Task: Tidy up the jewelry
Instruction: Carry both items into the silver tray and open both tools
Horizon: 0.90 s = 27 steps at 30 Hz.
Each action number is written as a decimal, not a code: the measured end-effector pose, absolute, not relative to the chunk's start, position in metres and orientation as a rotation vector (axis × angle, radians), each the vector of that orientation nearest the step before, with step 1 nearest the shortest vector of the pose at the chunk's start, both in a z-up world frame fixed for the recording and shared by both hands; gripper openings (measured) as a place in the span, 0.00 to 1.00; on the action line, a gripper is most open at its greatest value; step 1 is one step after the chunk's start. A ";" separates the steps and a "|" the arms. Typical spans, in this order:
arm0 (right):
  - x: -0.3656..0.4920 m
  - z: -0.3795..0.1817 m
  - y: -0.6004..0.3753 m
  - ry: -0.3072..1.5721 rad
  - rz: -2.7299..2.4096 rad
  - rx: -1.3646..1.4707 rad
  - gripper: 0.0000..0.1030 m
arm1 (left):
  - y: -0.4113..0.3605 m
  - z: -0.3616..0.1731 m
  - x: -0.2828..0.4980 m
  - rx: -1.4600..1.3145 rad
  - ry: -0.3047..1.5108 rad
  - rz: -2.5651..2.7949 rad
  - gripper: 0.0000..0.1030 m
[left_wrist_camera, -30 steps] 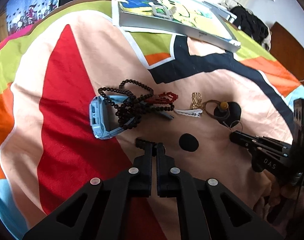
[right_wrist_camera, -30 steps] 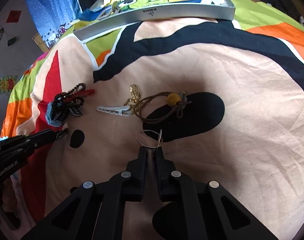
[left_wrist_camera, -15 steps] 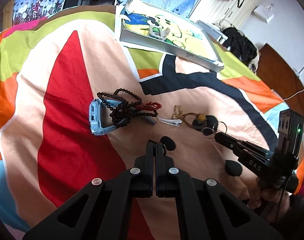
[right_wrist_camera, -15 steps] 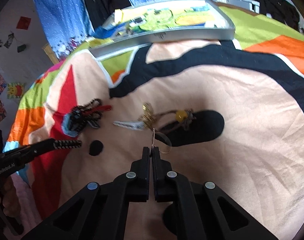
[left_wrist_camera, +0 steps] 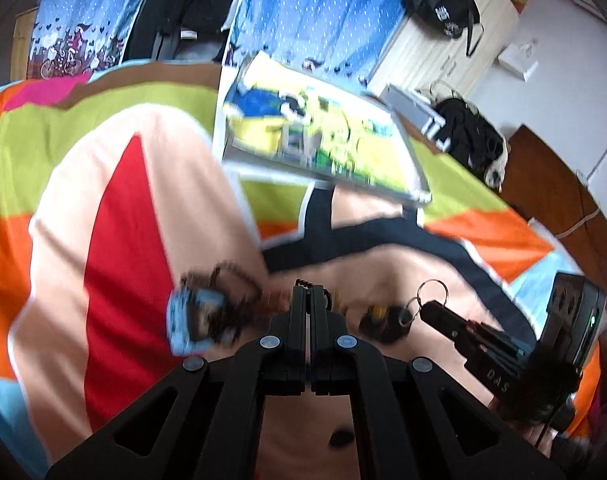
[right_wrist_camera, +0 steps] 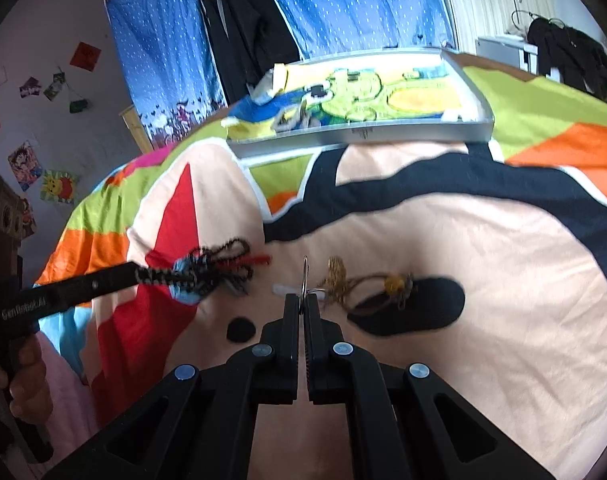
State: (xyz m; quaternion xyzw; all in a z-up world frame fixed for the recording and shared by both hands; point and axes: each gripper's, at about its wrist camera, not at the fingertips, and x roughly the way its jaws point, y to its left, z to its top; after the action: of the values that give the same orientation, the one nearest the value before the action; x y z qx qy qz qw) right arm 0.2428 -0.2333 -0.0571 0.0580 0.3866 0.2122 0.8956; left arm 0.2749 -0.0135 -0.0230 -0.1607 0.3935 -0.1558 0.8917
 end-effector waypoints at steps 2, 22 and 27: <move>0.255 -0.047 -0.238 0.763 0.437 0.132 0.03 | -0.017 -0.010 0.294 -0.328 0.777 -0.315 0.00; 0.441 -0.043 -0.256 0.635 0.382 0.233 0.03 | -0.018 -0.030 0.469 -0.322 0.719 -0.196 0.00; 0.446 -0.059 -0.266 0.686 0.356 0.256 0.04 | -0.018 -0.044 0.467 -0.303 0.747 -0.185 0.00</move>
State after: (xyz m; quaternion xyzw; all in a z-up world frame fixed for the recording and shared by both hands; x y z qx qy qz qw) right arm 0.4462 -0.2664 -0.0585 0.1243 0.3336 0.1731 0.9183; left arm 0.4670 -0.0183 -0.0438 -0.1474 0.3630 -0.0897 0.9157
